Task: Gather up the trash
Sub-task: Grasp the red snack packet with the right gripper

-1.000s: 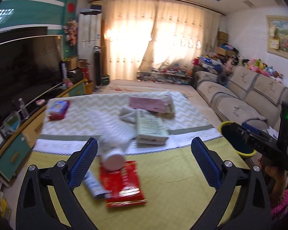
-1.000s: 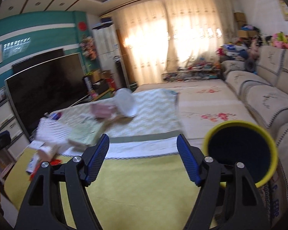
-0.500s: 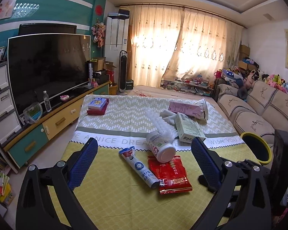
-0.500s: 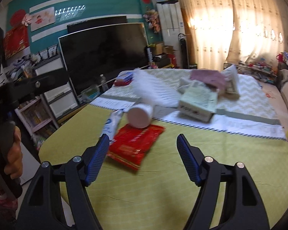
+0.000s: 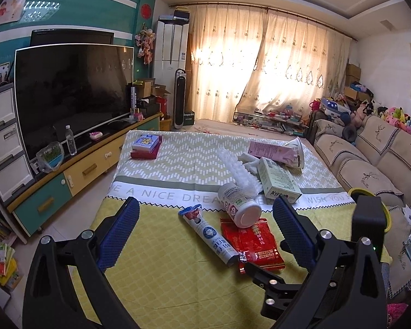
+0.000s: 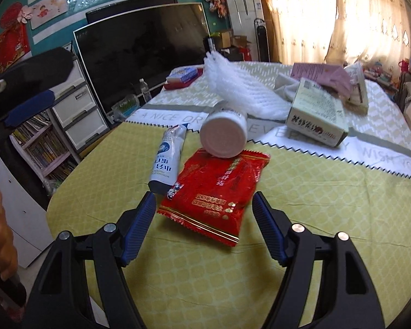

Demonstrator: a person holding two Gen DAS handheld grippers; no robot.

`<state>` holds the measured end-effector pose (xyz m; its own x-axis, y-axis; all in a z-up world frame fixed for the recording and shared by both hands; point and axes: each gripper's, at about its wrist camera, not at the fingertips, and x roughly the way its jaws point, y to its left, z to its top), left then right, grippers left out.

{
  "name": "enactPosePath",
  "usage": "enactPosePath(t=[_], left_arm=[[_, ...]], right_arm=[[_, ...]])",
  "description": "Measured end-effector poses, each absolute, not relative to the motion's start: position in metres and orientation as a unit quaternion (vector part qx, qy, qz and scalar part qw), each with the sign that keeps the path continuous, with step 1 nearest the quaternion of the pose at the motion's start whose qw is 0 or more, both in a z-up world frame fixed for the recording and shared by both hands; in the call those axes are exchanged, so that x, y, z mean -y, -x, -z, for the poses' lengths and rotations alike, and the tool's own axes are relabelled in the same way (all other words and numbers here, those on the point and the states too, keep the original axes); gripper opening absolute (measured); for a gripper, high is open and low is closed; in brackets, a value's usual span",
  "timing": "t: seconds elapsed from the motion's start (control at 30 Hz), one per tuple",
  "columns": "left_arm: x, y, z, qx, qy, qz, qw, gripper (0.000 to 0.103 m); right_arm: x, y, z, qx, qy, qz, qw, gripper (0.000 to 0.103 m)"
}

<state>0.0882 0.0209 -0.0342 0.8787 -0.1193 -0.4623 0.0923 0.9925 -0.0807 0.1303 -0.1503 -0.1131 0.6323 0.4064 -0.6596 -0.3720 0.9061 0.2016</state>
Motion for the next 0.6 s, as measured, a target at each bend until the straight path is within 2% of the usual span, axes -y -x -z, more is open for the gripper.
enactPosePath(t=[0.17,0.2,0.23,0.27,0.33,0.43,0.6], left_arm=[[-0.023,-0.088,0.036,-0.242,0.031,0.053,0.968,0.096],[-0.024,-0.089,0.037,-0.242,0.032,0.053,0.968,0.096],[-0.024,-0.089,0.038,-0.243,0.032,0.053,0.968,0.096],[-0.025,-0.090,0.038,-0.243,0.033,0.053,0.968,0.096],[-0.025,-0.090,0.039,-0.244,0.033,0.054,0.968,0.096],[-0.023,-0.091,0.040,-0.244,0.031,0.056,0.968,0.096],[-0.018,-0.092,0.042,-0.245,0.030,0.059,0.967,0.096]], right_arm=[[0.143,-0.136,0.118,-0.391,-0.013,-0.199,0.898,0.069],[0.144,-0.137,0.119,-0.393,-0.013,-0.197,0.898,0.066],[0.145,-0.137,0.120,-0.397,-0.013,-0.196,0.897,0.058],[0.145,-0.138,0.121,-0.402,-0.007,-0.195,0.895,0.057],[0.145,-0.137,0.121,-0.400,0.006,-0.192,0.896,0.043],[0.154,-0.137,0.121,-0.402,0.010,-0.194,0.895,0.028],[0.175,-0.133,0.116,-0.396,-0.010,-0.205,0.895,0.021]])
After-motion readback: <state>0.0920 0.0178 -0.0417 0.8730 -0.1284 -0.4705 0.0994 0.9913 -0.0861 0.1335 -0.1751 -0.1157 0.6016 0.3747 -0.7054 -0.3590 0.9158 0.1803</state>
